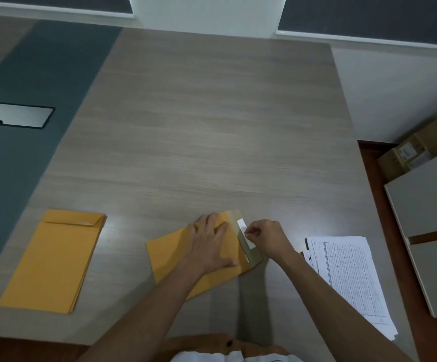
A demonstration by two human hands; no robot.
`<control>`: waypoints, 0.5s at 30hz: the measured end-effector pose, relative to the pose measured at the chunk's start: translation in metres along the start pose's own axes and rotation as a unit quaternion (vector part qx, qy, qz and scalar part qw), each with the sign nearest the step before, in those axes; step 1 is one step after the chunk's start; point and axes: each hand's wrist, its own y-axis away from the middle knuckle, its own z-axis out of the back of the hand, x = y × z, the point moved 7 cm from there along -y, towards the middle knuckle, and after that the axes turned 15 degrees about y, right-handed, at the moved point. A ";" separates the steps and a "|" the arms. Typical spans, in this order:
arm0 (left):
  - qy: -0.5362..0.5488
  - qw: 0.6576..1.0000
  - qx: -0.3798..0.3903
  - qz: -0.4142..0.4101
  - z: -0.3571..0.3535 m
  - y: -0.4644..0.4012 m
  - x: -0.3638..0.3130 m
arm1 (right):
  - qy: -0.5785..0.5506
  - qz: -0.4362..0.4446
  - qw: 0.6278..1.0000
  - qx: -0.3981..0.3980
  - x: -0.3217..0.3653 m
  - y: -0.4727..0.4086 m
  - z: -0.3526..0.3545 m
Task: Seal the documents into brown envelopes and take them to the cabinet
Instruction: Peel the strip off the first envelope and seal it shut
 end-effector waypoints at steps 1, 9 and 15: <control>-0.003 1.000 -0.012 0.000 0.001 -0.003 0.000 | 0.012 0.007 1.000 -0.007 0.000 -0.001 -0.002; -0.025 1.000 -0.016 0.003 0.005 -0.022 0.001 | 0.033 0.038 0.998 -0.034 0.012 -0.010 0.004; 0.018 1.000 -0.006 0.002 0.006 -0.025 0.000 | -0.015 -0.037 0.998 -0.051 -0.001 0.006 0.011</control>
